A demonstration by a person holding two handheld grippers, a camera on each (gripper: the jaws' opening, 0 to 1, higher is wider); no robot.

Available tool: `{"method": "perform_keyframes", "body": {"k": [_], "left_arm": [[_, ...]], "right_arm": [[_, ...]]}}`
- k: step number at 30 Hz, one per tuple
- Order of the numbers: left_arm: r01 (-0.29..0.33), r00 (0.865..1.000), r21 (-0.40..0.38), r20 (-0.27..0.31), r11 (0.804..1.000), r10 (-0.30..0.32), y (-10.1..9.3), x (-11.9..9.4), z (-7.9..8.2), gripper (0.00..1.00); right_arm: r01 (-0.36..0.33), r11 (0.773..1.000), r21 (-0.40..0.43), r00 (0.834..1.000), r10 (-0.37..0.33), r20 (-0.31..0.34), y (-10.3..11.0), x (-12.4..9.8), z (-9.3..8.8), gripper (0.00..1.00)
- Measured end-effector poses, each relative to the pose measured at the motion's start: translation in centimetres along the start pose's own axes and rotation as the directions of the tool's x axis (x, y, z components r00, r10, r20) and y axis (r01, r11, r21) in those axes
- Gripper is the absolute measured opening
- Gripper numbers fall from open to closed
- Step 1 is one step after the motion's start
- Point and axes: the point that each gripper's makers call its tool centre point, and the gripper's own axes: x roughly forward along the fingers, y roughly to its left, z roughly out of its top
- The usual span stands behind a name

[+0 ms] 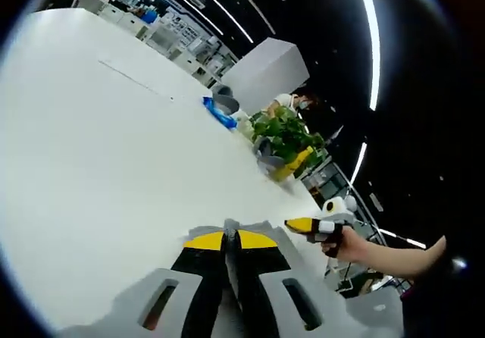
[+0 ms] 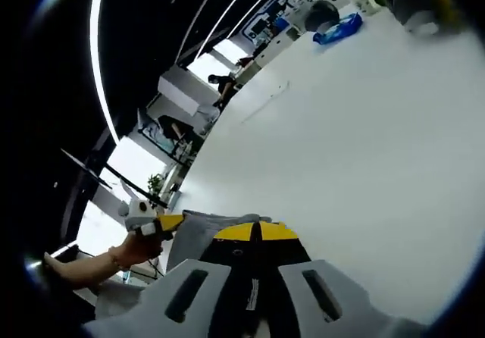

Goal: Fold the towel on the table until its edges align and the towel forms a compact rectangular stack.

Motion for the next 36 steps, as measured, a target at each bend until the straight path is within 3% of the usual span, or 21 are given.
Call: {"method": "perform_keyframes", "body": {"k": [7,9,11,13,16,17,18,19,21,22,23,24,25,26,27,28,30,32,33,34,36], "left_arm": [[-0.053,0.998,0.161,-0.009,0.986,0.055,0.8,0.8,-0.2,0.06],[-0.081,0.996,0.2,-0.005,0.976,0.084,1.3,0.8,-0.1,0.13],[-0.104,0.994,0.241,0.049,0.965,0.095,1.3,0.5,1.0,0.32],[-0.129,0.99,0.314,0.097,0.941,0.104,0.9,-0.4,2.1,0.34],[-0.068,0.994,0.385,0.108,0.92,0.028,-1.5,-1.3,2.8,0.33],[-0.026,0.997,0.402,0.082,0.915,-0.007,-2.5,-1.4,2.3,0.34],[0.042,0.999,0.432,0.012,0.901,-0.052,-3.8,-1.7,1.1,0.34],[0.098,0.995,0.48,-0.063,0.872,-0.077,-4.8,-2.0,-0.5,0.33],[0.133,0.988,0.549,-0.136,0.825,-0.069,-5.3,-2.3,-2.1,0.34],[0.156,0.98,0.603,-0.193,0.782,-0.047,-5.5,-2.6,-3.6,0.35],[0.177,0.973,0.615,-0.227,0.768,-0.042,-5.6,-2.8,-4.5,0.37],[0.198,0.961,0.598,-0.273,0.777,-0.035,-5.7,-3.0,-5.8,0.38],[0.194,0.959,0.611,-0.281,0.768,-0.019,-5.5,-3.0,-6.3,0.39],[0.197,0.956,0.649,-0.292,0.735,0.001,-5.3,-3.1,-6.8,0.39],[0.192,0.955,0.662,-0.297,0.724,0.019,-5.0,-3.1,-7.1,0.4],[0.184,0.954,0.662,-0.298,0.727,0.03,-4.9,-3.0,-7.2,0.41],[0.189,0.954,0.659,-0.3,0.728,0.024,-5.1,-2.8,-7.3,0.44],[0.185,0.947,0.691,-0.316,0.699,0.062,-4.6,-2.7,-7.7,0.45],[0.193,0.942,0.704,-0.329,0.684,0.073,-4.4,-2.5,-8.2,0.45],[0.197,0.938,0.705,-0.337,0.681,0.077,-4.3,-2.4,-8.5,0.45],[0.192,0.937,0.719,-0.338,0.667,0.094,-4.0,-2.2,-8.9,0.45]], "right_arm": [[-0.004,0.999,-0.035,1.0,0.004,-0.026,0.1,-0.6,-0.9,0.0],[-0.009,1.0,-0.02,1.0,0.009,-0.021,0.2,-0.6,-1.0,0.0],[-0.004,1.0,-0.021,1.0,0.003,-0.016,0.3,-0.8,-1.3,0.0],[0.002,0.999,-0.037,1.0,-0.003,-0.025,0.3,-1.1,-1.8,0.0],[-0.041,0.985,-0.167,0.999,0.036,-0.036,1.6,-1.5,-2.5,0.0],[-0.052,0.977,-0.207,0.998,0.043,-0.046,2.0,-1.6,-2.8,0.0],[-0.049,0.968,-0.248,0.997,0.032,-0.072,2.3,-1.9,-3.4,0.0],[-0.059,0.949,-0.311,0.996,0.037,-0.079,2.8,-2.0,-3.5,0.0],[-0.087,0.905,-0.416,0.992,0.04,-0.121,4.1,-2.3,-4.4,0.0],[-0.099,0.889,-0.447,0.99,0.044,-0.132,4.8,-2.4,-4.8,0.0],[-0.133,0.865,-0.483,0.986,0.066,-0.154,5.8,-2.5,-5.4,0.04],[-0.143,0.858,-0.494,0.984,0.069,-0.165,6.4,-2.6,-5.8,0.07],[-0.154,0.84,-0.52,0.981,0.067,-0.182,6.9,-2.5,-6.4,0.1],[-0.168,0.824,-0.541,0.977,0.064,-0.205,7.1,-2.5,-6.9,0.12],[-0.18,0.808,-0.561,0.972,0.058,-0.228,7.3,-2.4,-7.5,0.13],[-0.201,0.775,-0.599,0.964,0.05,-0.26,7.4,-2.3,-8.4,0.14],[-0.204,0.74,-0.641,0.954,0.005,-0.298,6.8,-2.0,-9.7,0.2],[-0.165,0.699,-0.696,0.942,-0.097,-0.321,4.8,-1.7,-10.9,0.26],[-0.18,0.678,-0.712,0.938,-0.1,-0.332,4.5,-1.6,-11.2,0.26],[-0.19,0.654,-0.732,0.94,-0.094,-0.328,4.5,-1.5,-11.4,0.26],[-0.185,0.639,-0.747,0.948,-0.085,-0.307,4.6,-1.4,-11.2,0.26]]}}
